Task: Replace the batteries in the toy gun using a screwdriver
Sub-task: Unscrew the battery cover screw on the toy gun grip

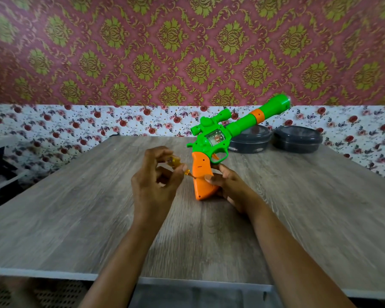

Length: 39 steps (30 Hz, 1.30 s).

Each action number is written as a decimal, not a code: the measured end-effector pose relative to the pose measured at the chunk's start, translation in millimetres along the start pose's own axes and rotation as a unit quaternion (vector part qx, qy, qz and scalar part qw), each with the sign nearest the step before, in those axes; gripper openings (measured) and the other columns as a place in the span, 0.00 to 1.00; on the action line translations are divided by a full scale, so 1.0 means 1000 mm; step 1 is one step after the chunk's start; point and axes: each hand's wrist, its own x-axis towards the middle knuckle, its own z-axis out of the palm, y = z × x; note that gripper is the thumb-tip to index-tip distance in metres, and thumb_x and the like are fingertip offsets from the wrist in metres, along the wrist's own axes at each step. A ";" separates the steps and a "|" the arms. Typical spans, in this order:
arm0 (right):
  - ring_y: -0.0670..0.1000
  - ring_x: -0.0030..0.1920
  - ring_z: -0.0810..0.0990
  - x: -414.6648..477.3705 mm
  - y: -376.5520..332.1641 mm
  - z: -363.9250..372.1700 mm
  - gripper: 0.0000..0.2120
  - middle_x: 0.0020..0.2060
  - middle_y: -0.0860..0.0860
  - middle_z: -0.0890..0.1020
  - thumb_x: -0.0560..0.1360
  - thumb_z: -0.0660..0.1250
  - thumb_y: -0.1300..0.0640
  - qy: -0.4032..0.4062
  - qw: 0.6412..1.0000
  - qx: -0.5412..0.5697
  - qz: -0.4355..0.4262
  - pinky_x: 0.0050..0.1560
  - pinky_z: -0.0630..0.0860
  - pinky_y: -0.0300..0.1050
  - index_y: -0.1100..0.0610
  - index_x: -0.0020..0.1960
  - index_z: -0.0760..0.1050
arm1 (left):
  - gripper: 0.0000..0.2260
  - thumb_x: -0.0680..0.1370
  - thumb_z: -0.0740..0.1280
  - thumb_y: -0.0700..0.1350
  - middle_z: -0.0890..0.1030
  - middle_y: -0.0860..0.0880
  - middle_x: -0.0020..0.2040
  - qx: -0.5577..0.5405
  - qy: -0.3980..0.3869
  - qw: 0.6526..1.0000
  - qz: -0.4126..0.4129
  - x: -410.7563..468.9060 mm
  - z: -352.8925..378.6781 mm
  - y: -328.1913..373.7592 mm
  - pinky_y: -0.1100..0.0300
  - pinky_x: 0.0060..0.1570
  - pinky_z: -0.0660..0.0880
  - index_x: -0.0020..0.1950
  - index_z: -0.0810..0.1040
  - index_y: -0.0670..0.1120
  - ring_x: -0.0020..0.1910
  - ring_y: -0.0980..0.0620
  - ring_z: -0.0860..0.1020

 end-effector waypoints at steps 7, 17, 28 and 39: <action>0.53 0.59 0.77 -0.002 0.000 -0.001 0.18 0.57 0.51 0.79 0.77 0.63 0.60 0.001 1.000 -0.016 0.005 0.65 0.71 0.59 0.49 0.65 0.66 | 0.15 0.74 0.59 0.45 0.81 0.48 0.45 -0.046 -0.038 0.998 0.011 -0.001 0.000 -0.002 0.62 0.40 0.80 0.60 0.75 0.50 0.39 0.56 0.83; 0.53 0.59 0.77 0.000 0.001 -0.001 0.18 0.57 0.49 0.79 0.76 0.64 0.60 0.003 1.000 -0.008 0.006 0.64 0.72 0.57 0.49 0.64 0.66 | 0.08 0.71 0.68 0.50 0.80 0.58 0.44 -0.019 -0.012 1.000 0.021 -0.001 -0.003 0.002 0.72 0.33 0.73 0.49 0.74 0.53 0.33 0.57 0.81; 0.52 0.55 0.79 -0.002 -0.001 0.000 0.17 0.54 0.50 0.80 0.77 0.62 0.62 0.000 1.000 0.004 0.000 0.58 0.76 0.54 0.51 0.63 0.68 | 0.09 0.74 0.67 0.47 0.80 0.52 0.43 -0.012 -0.034 0.999 0.015 0.001 -0.002 0.000 0.56 0.38 0.80 0.50 0.73 0.61 0.38 0.56 0.82; 0.52 0.57 0.78 0.001 0.002 -0.001 0.26 0.56 0.50 0.80 0.67 0.67 0.54 -0.003 1.000 0.000 -0.001 0.61 0.74 0.55 0.50 0.64 0.68 | 0.10 0.73 0.71 0.39 0.81 0.56 0.43 -0.025 -0.023 0.999 -0.030 0.000 -0.002 0.003 0.67 0.37 0.78 0.51 0.76 0.48 0.35 0.58 0.81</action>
